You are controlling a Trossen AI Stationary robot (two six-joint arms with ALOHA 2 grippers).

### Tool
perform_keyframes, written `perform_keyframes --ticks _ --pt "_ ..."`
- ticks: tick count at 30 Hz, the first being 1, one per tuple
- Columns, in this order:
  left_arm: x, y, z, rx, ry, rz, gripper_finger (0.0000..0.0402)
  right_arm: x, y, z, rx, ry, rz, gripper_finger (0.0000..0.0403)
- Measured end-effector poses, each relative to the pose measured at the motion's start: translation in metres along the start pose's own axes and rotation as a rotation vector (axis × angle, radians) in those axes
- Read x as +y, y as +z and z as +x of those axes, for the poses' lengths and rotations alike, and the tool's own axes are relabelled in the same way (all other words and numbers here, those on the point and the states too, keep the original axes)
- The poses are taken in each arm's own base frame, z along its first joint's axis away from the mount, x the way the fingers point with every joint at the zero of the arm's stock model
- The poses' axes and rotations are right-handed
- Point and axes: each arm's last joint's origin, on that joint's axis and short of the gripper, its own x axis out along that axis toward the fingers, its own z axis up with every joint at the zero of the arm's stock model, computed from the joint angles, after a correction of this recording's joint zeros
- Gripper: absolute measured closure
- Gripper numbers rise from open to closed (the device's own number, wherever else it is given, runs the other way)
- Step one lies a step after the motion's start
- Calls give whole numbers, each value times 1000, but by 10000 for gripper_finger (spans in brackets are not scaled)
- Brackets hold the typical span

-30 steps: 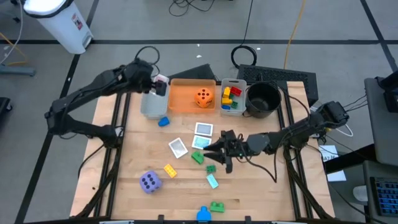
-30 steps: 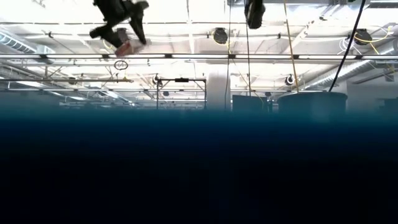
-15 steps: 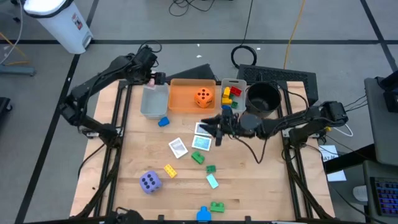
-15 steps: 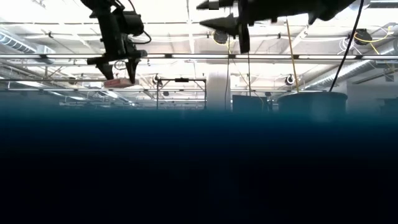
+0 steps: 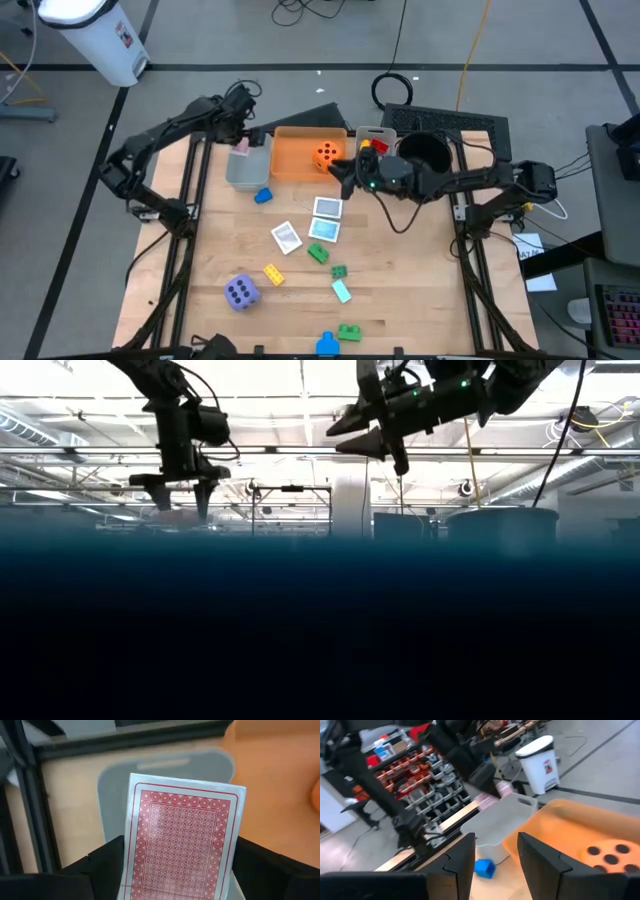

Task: Pick & Place Toys
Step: Put the red deck of cards into the left gray bin

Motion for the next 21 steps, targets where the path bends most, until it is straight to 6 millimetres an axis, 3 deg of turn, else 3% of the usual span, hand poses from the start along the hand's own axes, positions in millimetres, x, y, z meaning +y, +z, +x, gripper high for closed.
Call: perform_keyframes --ticks 10,16,21 --pt "-11 -16 19 -1 -20 -119 52 -19 9 5 40 40 -101 261" --pt "-27 -22 22 -56 -73 -203 93 -29 13 7 88 112 -107 261" --pt "-34 -24 26 -70 -58 -259 95 -37 14 7 161 204 -116 261"
